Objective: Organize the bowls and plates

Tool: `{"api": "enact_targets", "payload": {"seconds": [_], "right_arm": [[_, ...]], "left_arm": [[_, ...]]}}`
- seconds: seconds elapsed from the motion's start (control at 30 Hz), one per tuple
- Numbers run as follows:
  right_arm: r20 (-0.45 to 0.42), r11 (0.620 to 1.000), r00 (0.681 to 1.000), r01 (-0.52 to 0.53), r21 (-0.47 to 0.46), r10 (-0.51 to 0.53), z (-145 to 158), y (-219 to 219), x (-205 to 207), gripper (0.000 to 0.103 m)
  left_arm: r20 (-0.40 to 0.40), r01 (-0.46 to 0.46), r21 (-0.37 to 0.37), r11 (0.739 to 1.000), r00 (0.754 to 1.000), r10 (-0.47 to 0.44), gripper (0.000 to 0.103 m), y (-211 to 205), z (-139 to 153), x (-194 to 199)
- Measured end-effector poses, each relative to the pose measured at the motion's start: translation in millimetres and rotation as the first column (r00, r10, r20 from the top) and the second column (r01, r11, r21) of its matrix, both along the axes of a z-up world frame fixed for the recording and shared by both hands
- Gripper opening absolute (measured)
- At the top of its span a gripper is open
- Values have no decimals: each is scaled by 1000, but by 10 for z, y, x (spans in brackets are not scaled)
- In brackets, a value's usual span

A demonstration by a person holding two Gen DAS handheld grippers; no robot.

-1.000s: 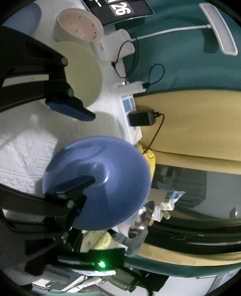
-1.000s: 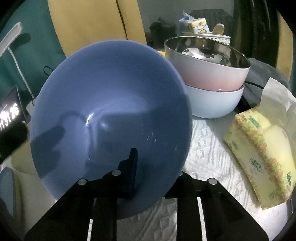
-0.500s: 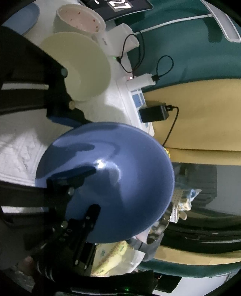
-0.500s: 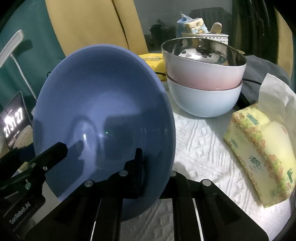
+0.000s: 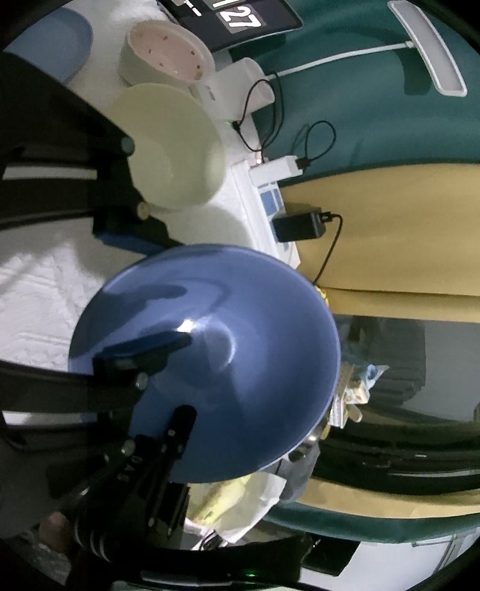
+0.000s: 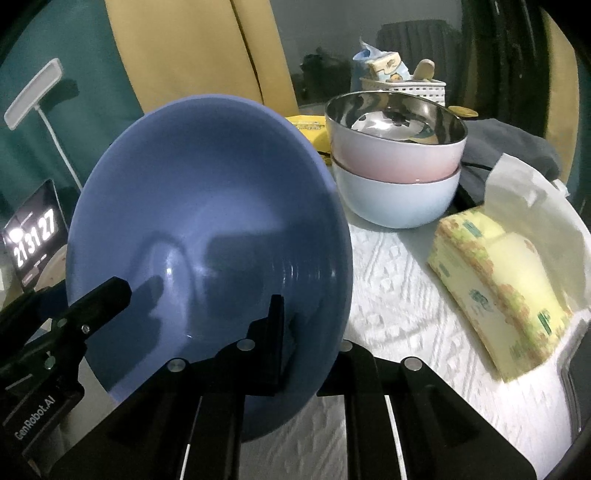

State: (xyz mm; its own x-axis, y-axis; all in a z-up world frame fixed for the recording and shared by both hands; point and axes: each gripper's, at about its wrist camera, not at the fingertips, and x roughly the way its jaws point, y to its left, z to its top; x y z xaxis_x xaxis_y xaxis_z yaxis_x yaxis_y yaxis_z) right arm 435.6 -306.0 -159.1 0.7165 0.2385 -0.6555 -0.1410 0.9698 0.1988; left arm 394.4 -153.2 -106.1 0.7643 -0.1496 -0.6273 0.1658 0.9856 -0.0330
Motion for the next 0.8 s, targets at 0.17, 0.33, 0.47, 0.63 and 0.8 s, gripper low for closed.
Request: {"api": "enact_targets", "payload": {"seconds": [0.17, 0.33, 0.47, 0.63, 0.8], "right_arm": [[-1, 1000, 1000, -5, 1, 6, 43, 28, -169, 13], [0, 1000, 1000, -12, -2, 12, 105, 61, -321, 14], [4, 1000, 1000, -17, -6, 17, 153, 99, -434, 14], [12, 1000, 1000, -16, -9, 16, 183, 145, -593, 14], [14, 1000, 1000, -16, -14, 16, 176, 184, -741, 14]], "left_arm": [[9, 3, -2, 1000, 1000, -3, 41, 39, 60, -150], [12, 1, -6, 1000, 1000, 0, 41, 108, 95, -324], [12, 2, -6, 1000, 1000, -2, 41, 128, 105, -374], [12, 3, -10, 1000, 1000, -3, 41, 161, 107, -441], [6, 7, -16, 1000, 1000, -7, 41, 209, 104, -588]]}}
